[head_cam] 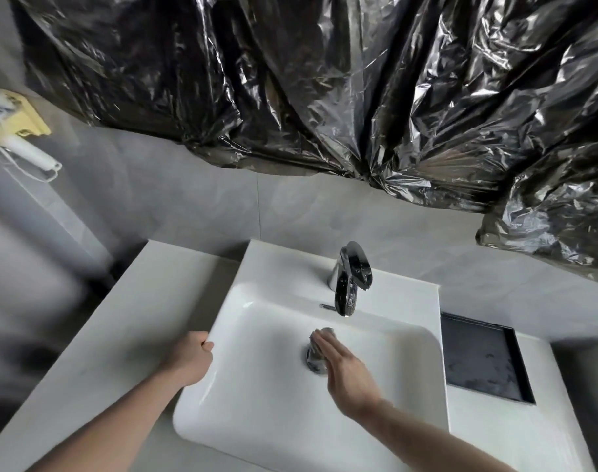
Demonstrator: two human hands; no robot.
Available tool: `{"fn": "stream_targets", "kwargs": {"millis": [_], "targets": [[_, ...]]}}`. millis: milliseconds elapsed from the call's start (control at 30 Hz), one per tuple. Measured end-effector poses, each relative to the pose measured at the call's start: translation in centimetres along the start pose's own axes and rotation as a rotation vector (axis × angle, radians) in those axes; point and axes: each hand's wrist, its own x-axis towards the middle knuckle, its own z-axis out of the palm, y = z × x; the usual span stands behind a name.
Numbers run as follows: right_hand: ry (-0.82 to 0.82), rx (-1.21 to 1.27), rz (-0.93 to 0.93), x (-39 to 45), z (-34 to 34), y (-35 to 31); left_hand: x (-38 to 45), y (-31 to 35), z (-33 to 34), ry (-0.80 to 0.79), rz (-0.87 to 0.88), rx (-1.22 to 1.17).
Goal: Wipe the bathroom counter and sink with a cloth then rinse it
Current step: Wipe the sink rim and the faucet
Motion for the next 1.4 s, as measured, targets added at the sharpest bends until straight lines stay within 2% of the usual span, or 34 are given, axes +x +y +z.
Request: {"fn": "stream_targets", "kwargs": {"millis": [133,300,433,533,600,667,833,967,1033,1133,1233,1333,1400], "targets": [[0.216,0.206,0.017,5.7,1.6,-8.0,-0.3,-0.3,-0.4,-0.019,0.04,-0.006],[0.391,0.182,0.185,15.0,1.9,-7.8,1.4,-2.2,0.5,-0.077,0.057,-0.09],[0.377,0.013,0.364,18.3,1.9,-3.4,1.6,-2.3,0.2,-0.12,0.112,-0.168],[0.302,-0.163,0.468,19.2,4.7,-0.4,1.4,-2.2,-0.2,-0.16,0.12,-0.185],[0.319,-0.191,0.503,19.4,6.5,-0.7,1.3,-1.9,-0.5,-0.169,0.13,-0.194],[0.325,-0.155,0.467,20.3,7.6,-2.3,1.5,-1.8,-0.8,-0.181,0.13,-0.202],[0.067,-0.132,0.09,22.4,10.7,-6.5,1.3,-1.4,-1.4,-0.21,0.111,-0.224],[-0.001,-0.184,-0.086,22.0,10.9,-6.0,0.8,-1.0,-2.2,-0.228,0.118,-0.199],[0.038,-0.198,-0.053,21.2,9.7,-4.4,0.9,-1.0,-2.2,-0.229,0.131,-0.189],[0.197,-0.215,0.141,19.4,7.6,-1.5,1.3,-1.5,-1.6,-0.245,0.122,-0.22],[0.25,-0.254,0.243,17.6,5.4,0.8,1.7,-2.0,-1.0,-0.255,0.088,-0.24],[0.318,-0.218,0.262,17.2,4.9,0.9,1.9,-2.3,-0.9,-0.262,0.073,-0.232],[0.383,-0.189,0.343,18.2,6.0,-0.2,1.9,-2.2,-1.0,-0.261,0.073,-0.224]]}}
